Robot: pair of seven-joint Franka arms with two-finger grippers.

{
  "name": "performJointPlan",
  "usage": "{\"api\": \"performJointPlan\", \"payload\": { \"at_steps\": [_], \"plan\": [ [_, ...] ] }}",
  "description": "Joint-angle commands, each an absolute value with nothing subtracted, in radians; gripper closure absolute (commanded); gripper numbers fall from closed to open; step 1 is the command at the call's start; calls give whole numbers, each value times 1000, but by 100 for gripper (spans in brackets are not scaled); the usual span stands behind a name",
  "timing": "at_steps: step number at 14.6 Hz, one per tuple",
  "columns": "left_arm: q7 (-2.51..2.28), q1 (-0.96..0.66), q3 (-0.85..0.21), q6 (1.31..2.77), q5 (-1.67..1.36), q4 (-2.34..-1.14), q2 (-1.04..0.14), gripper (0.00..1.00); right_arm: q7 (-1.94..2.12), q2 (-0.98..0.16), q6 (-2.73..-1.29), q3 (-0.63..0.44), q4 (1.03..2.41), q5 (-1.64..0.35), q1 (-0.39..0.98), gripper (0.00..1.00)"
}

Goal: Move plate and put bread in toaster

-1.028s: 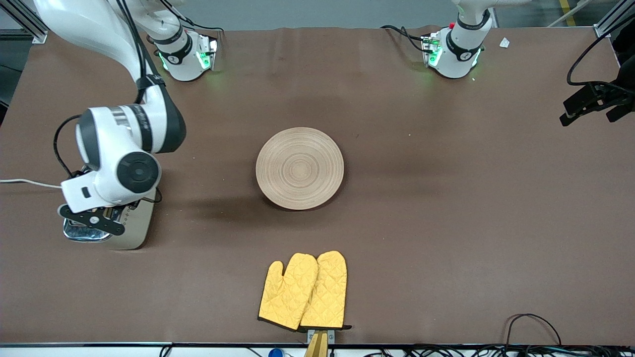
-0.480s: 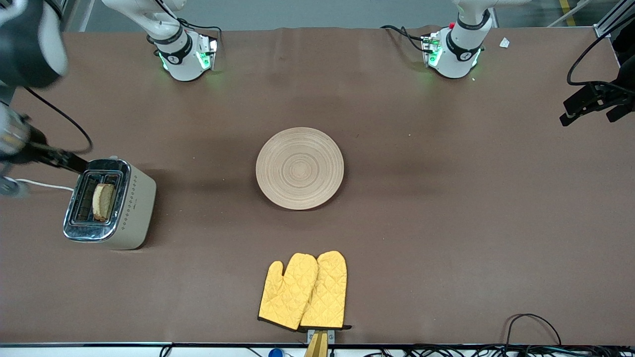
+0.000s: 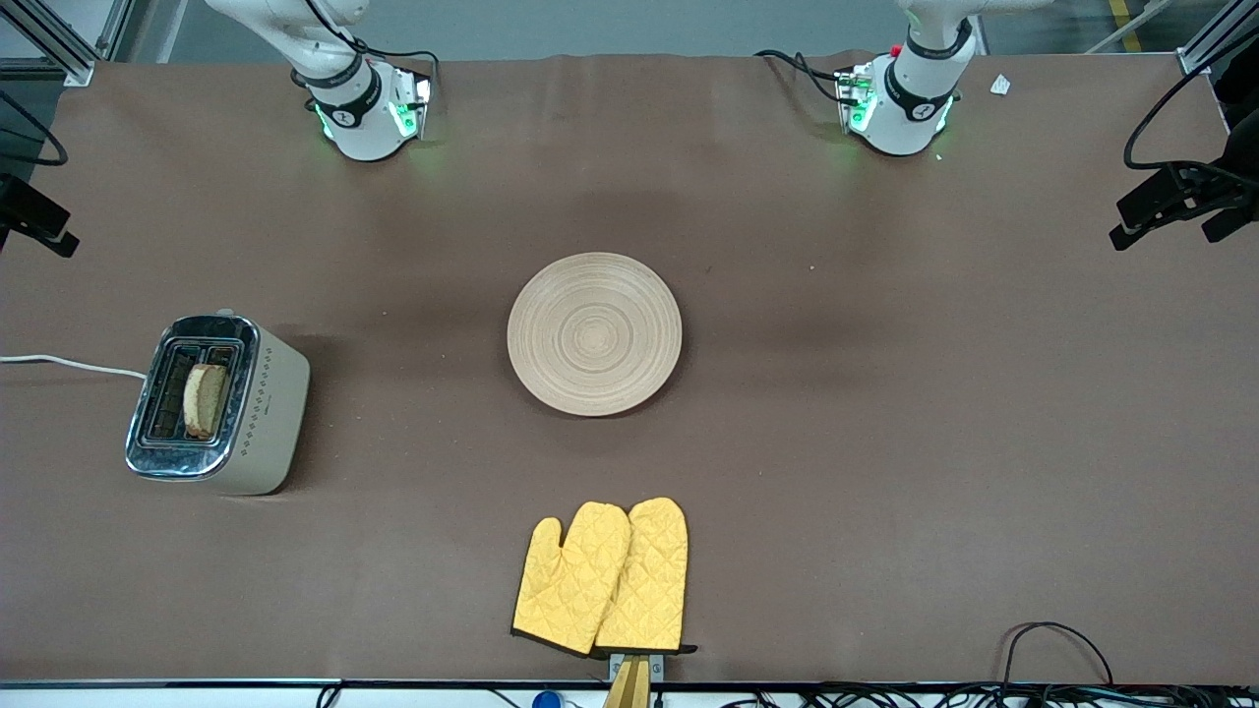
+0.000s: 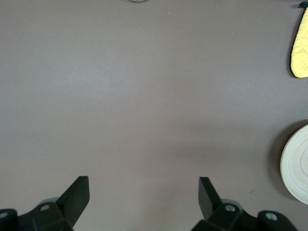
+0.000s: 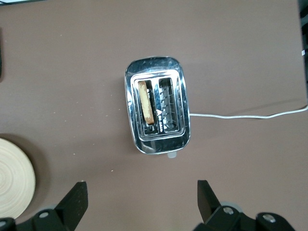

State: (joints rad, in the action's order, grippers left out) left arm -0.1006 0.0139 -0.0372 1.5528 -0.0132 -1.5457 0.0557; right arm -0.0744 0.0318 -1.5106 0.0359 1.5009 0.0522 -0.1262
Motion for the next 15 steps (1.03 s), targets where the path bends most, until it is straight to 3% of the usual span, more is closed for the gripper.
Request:
{"api": "performJointPlan", "payload": {
  "at_steps": [1,15],
  "plan": [
    [-86,17,-38,1545,-20,-1531,54,0,-55,57,-1539,-50,1566,6,-45,0],
    [-86,17,-40,1546,-25,-1529,49,0,11,58,-1517,-87,1577,8,-17,0]
  ]
}}
